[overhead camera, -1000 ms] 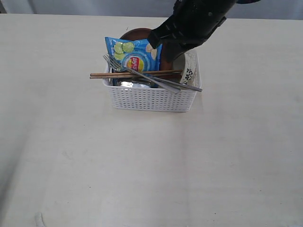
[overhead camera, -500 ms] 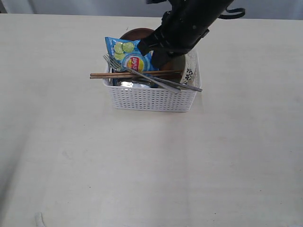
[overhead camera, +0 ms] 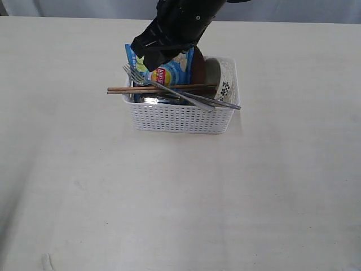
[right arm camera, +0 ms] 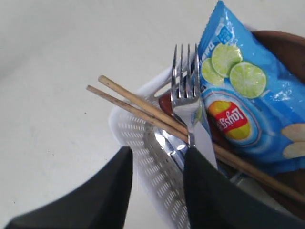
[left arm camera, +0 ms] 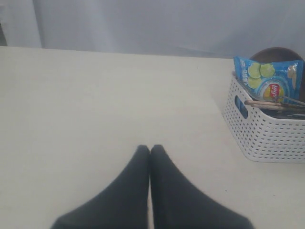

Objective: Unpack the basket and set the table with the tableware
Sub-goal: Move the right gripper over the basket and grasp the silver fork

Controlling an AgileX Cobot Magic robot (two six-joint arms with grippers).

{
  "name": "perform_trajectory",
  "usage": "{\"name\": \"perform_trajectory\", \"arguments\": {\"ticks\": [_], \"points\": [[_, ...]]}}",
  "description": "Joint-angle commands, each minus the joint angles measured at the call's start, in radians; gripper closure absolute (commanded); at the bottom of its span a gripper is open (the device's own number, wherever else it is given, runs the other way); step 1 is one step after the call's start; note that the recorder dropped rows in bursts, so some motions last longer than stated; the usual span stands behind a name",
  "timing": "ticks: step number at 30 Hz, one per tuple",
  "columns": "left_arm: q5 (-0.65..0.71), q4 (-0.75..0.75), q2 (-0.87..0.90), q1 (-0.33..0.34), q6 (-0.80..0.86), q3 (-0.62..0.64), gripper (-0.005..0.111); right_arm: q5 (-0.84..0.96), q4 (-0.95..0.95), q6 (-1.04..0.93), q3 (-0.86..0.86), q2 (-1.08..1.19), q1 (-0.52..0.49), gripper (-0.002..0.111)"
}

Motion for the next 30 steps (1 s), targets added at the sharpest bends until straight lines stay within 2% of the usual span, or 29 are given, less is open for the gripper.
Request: {"name": "perform_trajectory", "arguments": {"ticks": [1,23,30], "points": [[-0.002,0.001,-0.004,-0.005,0.003,0.004,0.107,0.052,-0.05,0.016,-0.041,0.047,-0.001,0.073],[-0.002,0.001,-0.004,-0.005,0.003,0.004,0.107,0.074,-0.192,-0.035,-0.098,0.147,0.004,0.073],[-0.002,0.001,-0.004,-0.005,0.003,0.004,0.107,0.082,-0.153,-0.039,-0.098,0.155,0.004,0.073]]}}
